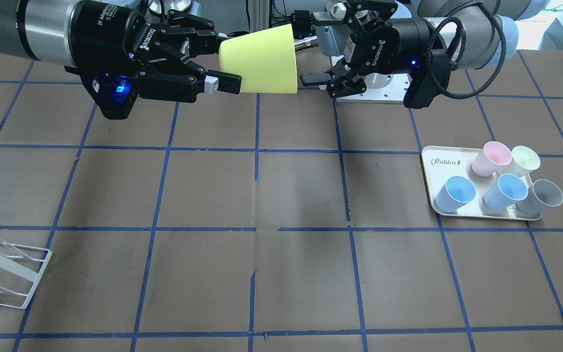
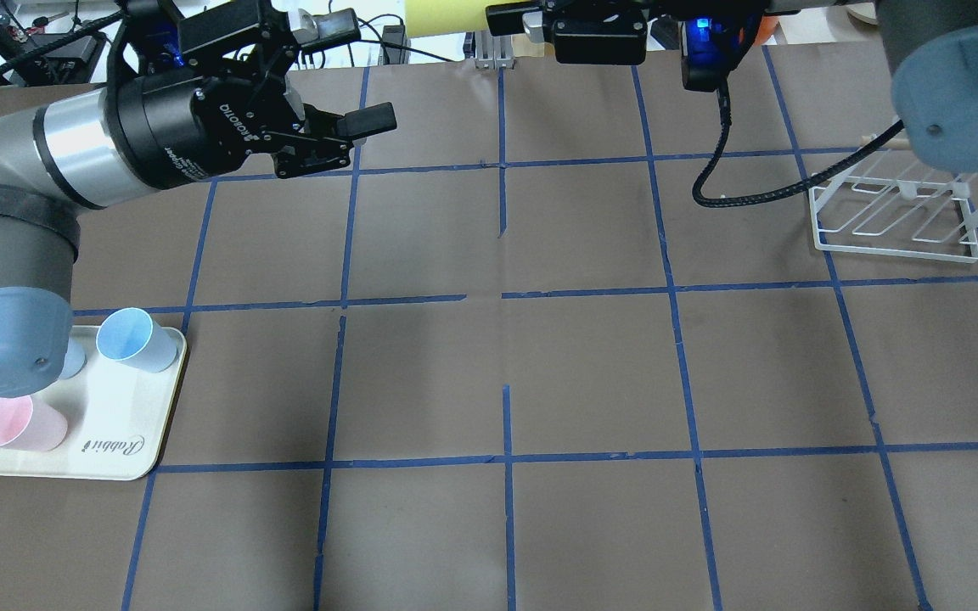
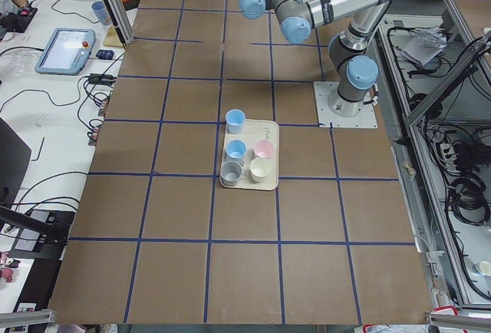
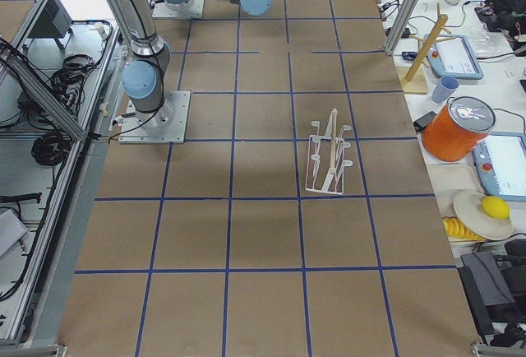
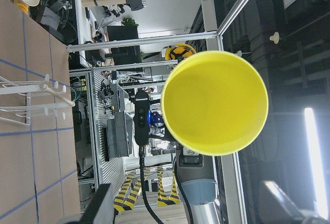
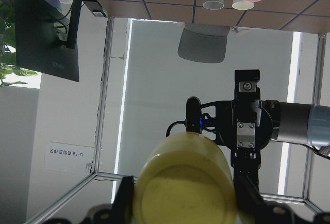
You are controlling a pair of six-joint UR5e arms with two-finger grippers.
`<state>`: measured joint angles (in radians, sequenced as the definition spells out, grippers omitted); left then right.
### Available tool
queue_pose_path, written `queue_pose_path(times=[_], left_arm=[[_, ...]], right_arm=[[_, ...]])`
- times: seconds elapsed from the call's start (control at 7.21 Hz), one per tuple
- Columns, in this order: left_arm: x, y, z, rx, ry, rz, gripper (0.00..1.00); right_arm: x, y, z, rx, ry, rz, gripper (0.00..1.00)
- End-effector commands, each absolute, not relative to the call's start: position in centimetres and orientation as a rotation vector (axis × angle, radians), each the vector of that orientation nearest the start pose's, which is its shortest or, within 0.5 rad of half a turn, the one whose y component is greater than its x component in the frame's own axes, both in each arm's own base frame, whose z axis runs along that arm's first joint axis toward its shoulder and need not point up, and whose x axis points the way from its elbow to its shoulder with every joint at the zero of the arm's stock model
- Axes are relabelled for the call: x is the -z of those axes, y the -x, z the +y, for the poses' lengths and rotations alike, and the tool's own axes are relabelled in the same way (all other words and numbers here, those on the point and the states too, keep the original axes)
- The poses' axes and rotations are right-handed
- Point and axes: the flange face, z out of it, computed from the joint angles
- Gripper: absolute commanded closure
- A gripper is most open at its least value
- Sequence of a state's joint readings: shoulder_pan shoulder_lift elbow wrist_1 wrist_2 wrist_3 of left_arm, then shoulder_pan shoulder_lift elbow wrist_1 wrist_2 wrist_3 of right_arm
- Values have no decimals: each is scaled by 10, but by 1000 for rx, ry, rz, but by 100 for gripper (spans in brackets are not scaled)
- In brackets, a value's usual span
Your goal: Transfer IKEA cup to right arm and place on rack
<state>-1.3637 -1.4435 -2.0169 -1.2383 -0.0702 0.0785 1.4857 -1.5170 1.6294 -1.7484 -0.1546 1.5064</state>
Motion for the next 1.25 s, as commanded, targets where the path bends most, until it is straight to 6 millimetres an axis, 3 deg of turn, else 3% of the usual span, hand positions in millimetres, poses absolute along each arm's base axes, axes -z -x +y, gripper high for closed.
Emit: queue_pose_path(times=[0.0, 0.14, 0.42, 0.55, 0.69, 0.83, 0.97, 1.11], left_arm=[[-463, 142, -458, -241, -85, -1629, 0], [-455, 138, -461, -214, -125, -1807, 0], [-469, 121, -481, -276, -126, -2139, 0], [-486, 110, -491, -308, -147, -2314, 0], [-500, 98, -489, -296, -180, -2484, 0], [-505, 86, -500, -286, -190, -2625, 0], [-499, 78, -510, -213, -202, -2770, 0], [-501, 87, -522, -204, -159, -2897, 0]], right_arm=[[-535, -170, -532, -927, -1309, 1320, 100], [-532, -160, -535, -899, -1343, 1329, 100], [-525, -136, -541, -820, -1406, 1359, 100], [-516, -129, -542, -741, -1434, 1437, 100], [-505, -123, -542, -632, -1443, 1566, 100], [-499, -119, -541, -543, -1428, 1681, 100], [-491, -112, -540, -434, -1385, 1835, 100], [-477, -103, -537, -294, -1287, 2067, 100]])
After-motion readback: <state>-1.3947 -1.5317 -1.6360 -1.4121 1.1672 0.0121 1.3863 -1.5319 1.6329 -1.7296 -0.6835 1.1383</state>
